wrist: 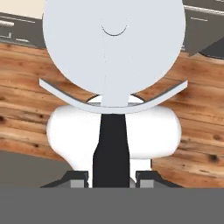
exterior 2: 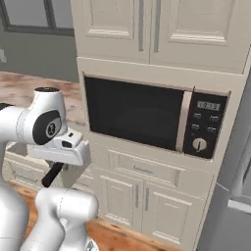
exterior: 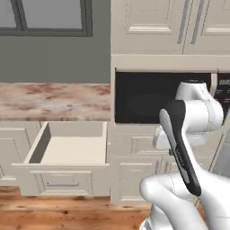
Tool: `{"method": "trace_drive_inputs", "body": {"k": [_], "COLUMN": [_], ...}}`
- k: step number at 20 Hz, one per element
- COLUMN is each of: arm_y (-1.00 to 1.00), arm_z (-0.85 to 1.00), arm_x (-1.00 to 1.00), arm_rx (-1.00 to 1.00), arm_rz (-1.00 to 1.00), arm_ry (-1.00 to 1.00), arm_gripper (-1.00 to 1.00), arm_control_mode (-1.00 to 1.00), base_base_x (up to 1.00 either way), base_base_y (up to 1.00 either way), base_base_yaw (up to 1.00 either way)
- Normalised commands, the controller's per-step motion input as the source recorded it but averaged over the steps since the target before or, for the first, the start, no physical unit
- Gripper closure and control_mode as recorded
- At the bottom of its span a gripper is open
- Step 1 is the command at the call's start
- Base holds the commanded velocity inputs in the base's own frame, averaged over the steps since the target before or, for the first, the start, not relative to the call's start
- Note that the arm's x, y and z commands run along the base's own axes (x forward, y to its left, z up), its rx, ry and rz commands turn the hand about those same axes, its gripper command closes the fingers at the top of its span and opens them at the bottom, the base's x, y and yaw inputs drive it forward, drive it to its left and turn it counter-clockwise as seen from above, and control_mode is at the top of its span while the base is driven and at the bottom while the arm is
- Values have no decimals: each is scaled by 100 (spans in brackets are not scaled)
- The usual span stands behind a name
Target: Take the pizza cutter from the drawer on the left and place it on the dining counter for cutting.
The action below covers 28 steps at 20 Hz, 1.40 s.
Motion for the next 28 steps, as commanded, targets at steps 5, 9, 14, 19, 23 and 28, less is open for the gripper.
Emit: {"method": "trace_drive_inputs", "body": {"k": [5, 9, 14, 19, 23, 28], "arm_y": [0, 0, 0, 0, 0, 0], "arm_z": [0, 0, 0, 0, 0, 0], "arm_x": [0, 0, 0, 0, 0, 0], "arm_rx": [0, 0, 0, 0, 0, 0], "arm_rz": [0, 0, 0, 0, 0, 0], "arm_ry": [0, 0, 0, 0, 0, 0], "arm_gripper": [100, 100, 100, 100, 100, 100], "arm_control_mode": [100, 100, 100, 100, 100, 100], "base_base_x": [-12, -11, -9, -7, -8, -7], "base_base_y": [0, 0, 0, 0, 0, 0], "base_base_yaw": [100, 100, 100, 100, 100, 100]}}
